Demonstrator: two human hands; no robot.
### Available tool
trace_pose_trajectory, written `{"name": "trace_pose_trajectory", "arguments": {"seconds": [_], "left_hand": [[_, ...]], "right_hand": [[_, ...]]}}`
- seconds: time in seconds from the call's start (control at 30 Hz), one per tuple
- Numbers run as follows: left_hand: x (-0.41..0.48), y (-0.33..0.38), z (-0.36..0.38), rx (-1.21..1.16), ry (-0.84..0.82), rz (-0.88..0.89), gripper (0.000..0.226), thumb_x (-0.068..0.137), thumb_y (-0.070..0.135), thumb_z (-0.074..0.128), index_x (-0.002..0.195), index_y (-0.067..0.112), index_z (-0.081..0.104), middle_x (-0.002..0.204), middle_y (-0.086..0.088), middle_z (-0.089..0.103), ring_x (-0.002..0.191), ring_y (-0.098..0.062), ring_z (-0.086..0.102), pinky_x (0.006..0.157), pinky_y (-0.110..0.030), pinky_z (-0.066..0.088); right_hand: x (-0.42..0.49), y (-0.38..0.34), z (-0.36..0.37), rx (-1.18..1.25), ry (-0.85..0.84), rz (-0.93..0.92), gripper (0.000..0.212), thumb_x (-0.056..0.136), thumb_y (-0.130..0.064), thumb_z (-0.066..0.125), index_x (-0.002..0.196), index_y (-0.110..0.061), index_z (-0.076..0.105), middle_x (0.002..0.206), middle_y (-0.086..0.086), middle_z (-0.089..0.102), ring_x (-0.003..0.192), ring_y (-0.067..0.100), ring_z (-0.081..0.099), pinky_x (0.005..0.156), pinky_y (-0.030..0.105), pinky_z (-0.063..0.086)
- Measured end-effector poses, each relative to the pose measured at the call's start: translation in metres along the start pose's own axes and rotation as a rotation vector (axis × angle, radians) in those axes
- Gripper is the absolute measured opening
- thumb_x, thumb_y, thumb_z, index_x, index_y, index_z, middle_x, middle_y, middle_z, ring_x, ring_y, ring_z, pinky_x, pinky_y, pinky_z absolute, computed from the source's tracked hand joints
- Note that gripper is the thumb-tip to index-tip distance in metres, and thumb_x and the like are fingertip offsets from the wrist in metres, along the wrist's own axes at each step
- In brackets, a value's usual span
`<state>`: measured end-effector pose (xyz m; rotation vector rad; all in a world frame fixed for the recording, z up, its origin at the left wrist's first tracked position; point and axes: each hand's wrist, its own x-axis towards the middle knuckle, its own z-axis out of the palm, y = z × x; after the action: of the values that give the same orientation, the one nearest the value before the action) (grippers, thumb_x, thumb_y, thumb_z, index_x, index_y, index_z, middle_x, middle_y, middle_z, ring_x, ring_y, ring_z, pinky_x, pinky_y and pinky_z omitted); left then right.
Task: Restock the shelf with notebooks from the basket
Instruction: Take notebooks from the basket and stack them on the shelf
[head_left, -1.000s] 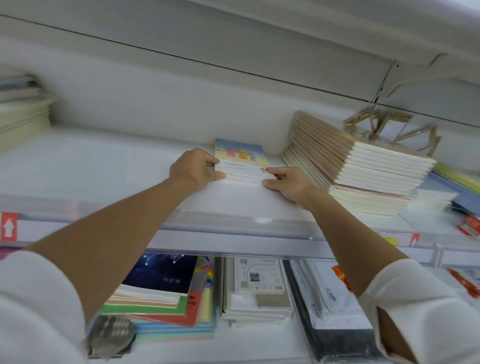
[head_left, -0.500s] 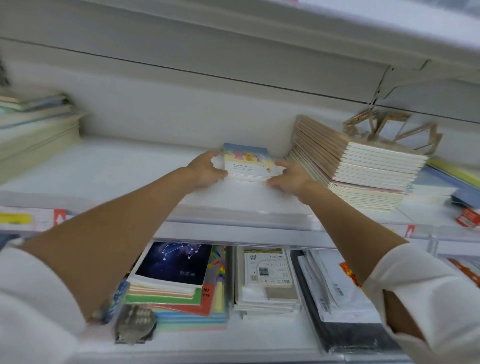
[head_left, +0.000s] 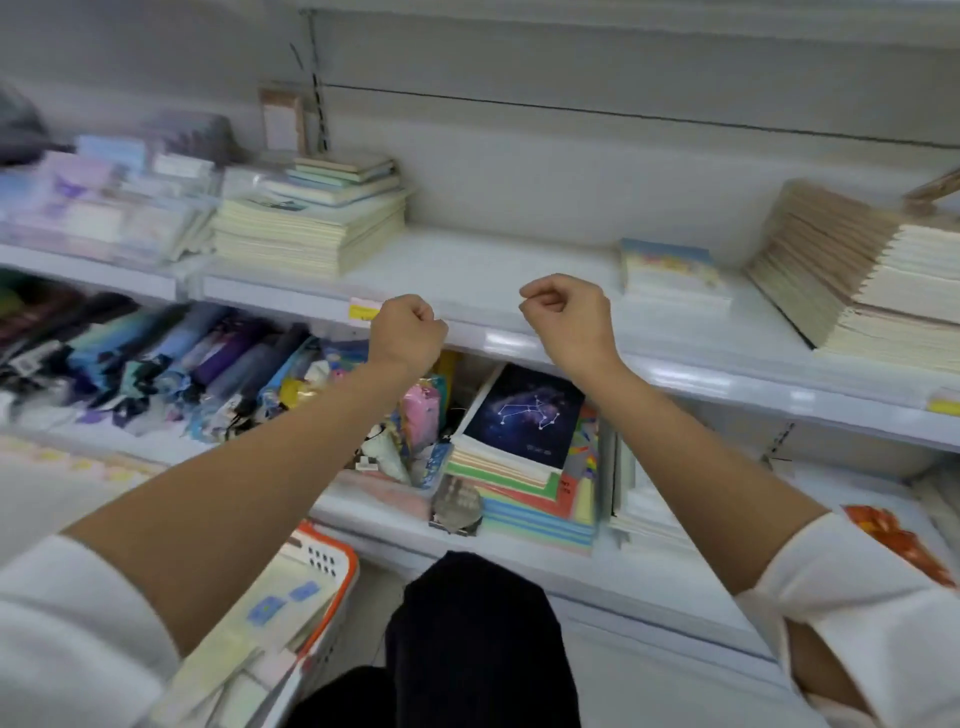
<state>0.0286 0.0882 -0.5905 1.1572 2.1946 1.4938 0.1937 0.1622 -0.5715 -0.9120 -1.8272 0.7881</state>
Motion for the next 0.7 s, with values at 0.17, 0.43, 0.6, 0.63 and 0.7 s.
{"name": "trace_pose_trajectory", "arguments": {"seconds": [0.17, 0.43, 0.6, 0.63, 0.7], "left_hand": [[-0.041, -0.073, -0.065, 0.02, 0.048, -0.154, 0.031, 0.078, -0.002, 0.057, 0.057, 0.01, 0.038, 0.058, -0.007, 0.033, 0.059, -0.018, 0.03, 0.059, -0.028, 0.03], [-0.108, -0.203, -0.156, -0.013, 0.157, -0.57, 0.035, 0.084, 0.003, 0.06, 0.059, 0.013, 0.038, 0.053, -0.006, 0.033, 0.046, -0.02, 0.028, 0.047, -0.023, 0.026], [-0.14, -0.275, -0.195, -0.033, 0.237, -0.745, 0.008, 0.084, 0.007, 0.061, 0.078, 0.008, 0.056, 0.066, -0.008, 0.048, 0.062, -0.022, 0.044, 0.058, -0.03, 0.036], [-0.146, -0.289, -0.202, -0.043, 0.256, -0.77, 0.005, 0.084, 0.007, 0.061, 0.079, 0.008, 0.059, 0.069, -0.008, 0.051, 0.066, -0.021, 0.047, 0.058, -0.029, 0.037], [-0.165, -0.317, -0.214, -0.067, 0.265, -0.833, 0.019, 0.083, 0.006, 0.064, 0.067, 0.009, 0.053, 0.061, -0.006, 0.048, 0.057, -0.02, 0.043, 0.047, -0.022, 0.033]], "right_hand": [[-0.052, -0.016, 0.092, 0.003, -0.305, 0.047, 0.011, 0.084, -0.005, 0.065, 0.088, -0.01, 0.074, 0.083, 0.004, 0.07, 0.078, 0.015, 0.064, 0.077, 0.026, 0.055], [-0.133, -0.03, 0.217, -0.023, -0.784, 0.087, 0.013, 0.087, -0.008, 0.067, 0.098, -0.005, 0.072, 0.091, 0.01, 0.07, 0.076, 0.012, 0.062, 0.07, 0.021, 0.05], [-0.188, -0.011, 0.268, -0.163, -0.987, -0.007, 0.015, 0.09, -0.007, 0.061, 0.101, -0.005, 0.071, 0.097, 0.009, 0.068, 0.082, 0.018, 0.061, 0.078, 0.035, 0.051], [-0.193, -0.009, 0.274, -0.232, -1.014, -0.057, 0.017, 0.089, -0.008, 0.059, 0.101, -0.008, 0.072, 0.1, 0.007, 0.068, 0.086, 0.018, 0.061, 0.079, 0.035, 0.052], [-0.2, -0.004, 0.284, -0.3, -1.051, -0.102, 0.019, 0.089, -0.009, 0.057, 0.102, -0.011, 0.071, 0.106, 0.004, 0.067, 0.093, 0.019, 0.061, 0.079, 0.035, 0.051]]}}
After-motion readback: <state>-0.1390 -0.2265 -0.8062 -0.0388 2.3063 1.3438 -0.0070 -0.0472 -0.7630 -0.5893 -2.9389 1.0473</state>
